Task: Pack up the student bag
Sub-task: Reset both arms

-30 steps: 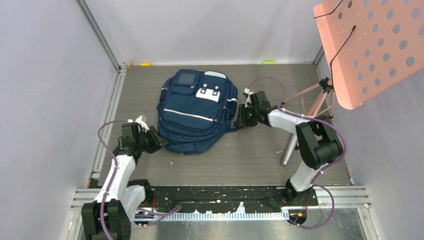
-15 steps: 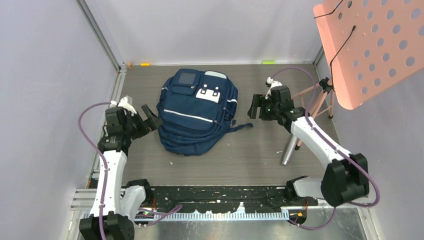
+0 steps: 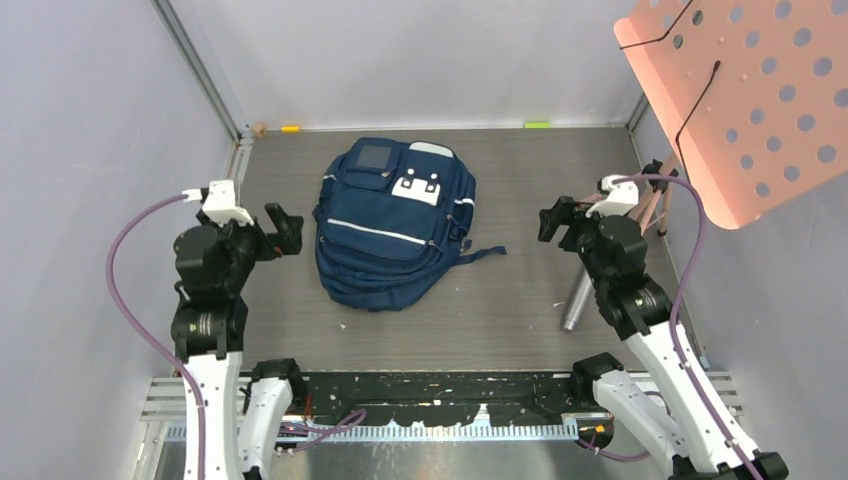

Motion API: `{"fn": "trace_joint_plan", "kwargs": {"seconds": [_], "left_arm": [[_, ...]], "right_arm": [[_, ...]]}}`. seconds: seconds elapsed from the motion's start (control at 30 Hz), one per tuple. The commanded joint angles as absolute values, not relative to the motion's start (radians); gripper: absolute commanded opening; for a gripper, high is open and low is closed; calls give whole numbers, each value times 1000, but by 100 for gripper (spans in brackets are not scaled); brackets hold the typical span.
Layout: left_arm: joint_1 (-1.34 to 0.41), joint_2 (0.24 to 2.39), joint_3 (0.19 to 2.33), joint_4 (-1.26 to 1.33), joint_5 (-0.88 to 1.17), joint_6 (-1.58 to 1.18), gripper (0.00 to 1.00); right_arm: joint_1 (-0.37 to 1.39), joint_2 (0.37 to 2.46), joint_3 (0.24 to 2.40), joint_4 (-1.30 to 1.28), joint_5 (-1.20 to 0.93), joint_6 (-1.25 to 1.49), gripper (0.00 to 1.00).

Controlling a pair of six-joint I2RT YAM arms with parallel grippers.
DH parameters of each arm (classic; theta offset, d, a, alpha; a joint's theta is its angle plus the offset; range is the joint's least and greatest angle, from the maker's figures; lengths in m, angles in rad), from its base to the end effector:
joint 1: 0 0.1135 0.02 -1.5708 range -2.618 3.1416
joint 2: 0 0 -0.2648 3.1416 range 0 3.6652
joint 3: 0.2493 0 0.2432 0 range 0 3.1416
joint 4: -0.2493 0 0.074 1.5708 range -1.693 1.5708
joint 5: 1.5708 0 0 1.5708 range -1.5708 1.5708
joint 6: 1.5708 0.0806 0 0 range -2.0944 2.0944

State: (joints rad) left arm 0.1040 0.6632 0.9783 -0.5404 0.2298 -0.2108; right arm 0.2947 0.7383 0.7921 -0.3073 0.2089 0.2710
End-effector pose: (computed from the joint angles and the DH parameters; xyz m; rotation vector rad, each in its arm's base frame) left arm 0.1665 -0.0011 0.3725 -0.1181 1.7950 -0.2826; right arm 0.2003 0.0433 0.3260 0.1259 1.8193 0.2096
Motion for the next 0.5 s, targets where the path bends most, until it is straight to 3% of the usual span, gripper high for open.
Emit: {"fn": "trace_joint_plan", "kwargs": {"seconds": [0.0, 0.47], "left_arm": [[100, 582, 907, -454, 197, -144, 100], [100, 554, 880, -452, 193, -143, 100]], "right_arm": [[291, 641, 731, -197, 336, 229, 89], [291, 606, 739, -205, 355, 214, 89]]}}
